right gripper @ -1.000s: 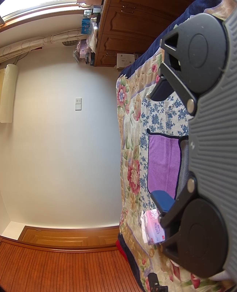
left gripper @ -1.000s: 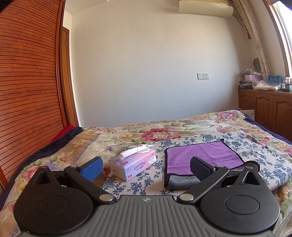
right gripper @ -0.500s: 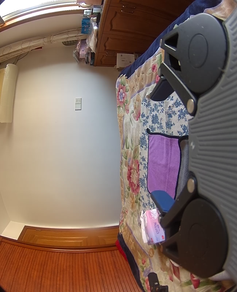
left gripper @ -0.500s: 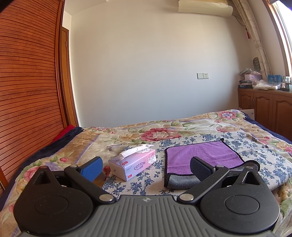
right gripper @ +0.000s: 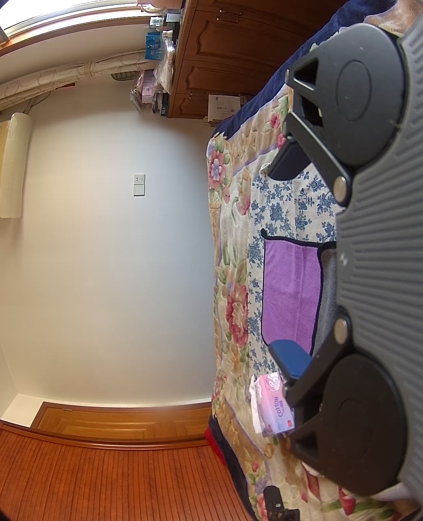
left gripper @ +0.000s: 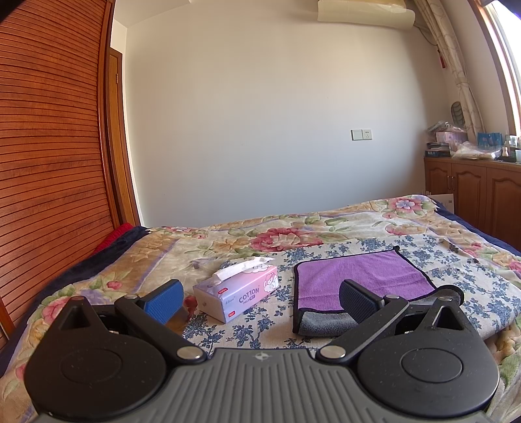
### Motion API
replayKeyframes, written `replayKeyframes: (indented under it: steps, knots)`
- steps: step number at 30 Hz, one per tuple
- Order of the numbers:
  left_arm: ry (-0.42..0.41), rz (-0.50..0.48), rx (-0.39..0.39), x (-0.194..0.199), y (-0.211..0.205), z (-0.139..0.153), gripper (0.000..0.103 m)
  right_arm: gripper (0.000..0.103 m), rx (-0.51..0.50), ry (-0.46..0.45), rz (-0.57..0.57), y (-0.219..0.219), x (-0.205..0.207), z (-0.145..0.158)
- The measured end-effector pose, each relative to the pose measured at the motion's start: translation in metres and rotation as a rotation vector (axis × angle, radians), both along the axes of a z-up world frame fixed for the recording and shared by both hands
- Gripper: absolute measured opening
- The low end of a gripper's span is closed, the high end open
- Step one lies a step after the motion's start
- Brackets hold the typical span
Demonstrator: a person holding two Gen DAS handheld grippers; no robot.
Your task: Fold towel
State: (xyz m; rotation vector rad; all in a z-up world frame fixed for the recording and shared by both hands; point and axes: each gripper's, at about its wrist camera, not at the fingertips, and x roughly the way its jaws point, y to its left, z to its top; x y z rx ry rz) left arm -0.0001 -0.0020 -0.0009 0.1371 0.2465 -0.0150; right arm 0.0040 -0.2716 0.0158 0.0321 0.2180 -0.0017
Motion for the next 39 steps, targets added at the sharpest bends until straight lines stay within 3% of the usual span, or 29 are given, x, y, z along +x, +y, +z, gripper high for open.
replayKeyframes:
  steps: [24, 39]
  knots:
    - [0.001, 0.000, 0.003, 0.000, 0.000, 0.000, 0.103, 0.103, 0.000, 0.002, 0.000, -0.002, -0.001, -0.001]
    - [0.085, -0.035, 0.012, 0.021, 0.002, -0.005, 0.103, 0.103, 0.007, 0.073, 0.005, -0.002, 0.018, -0.007]
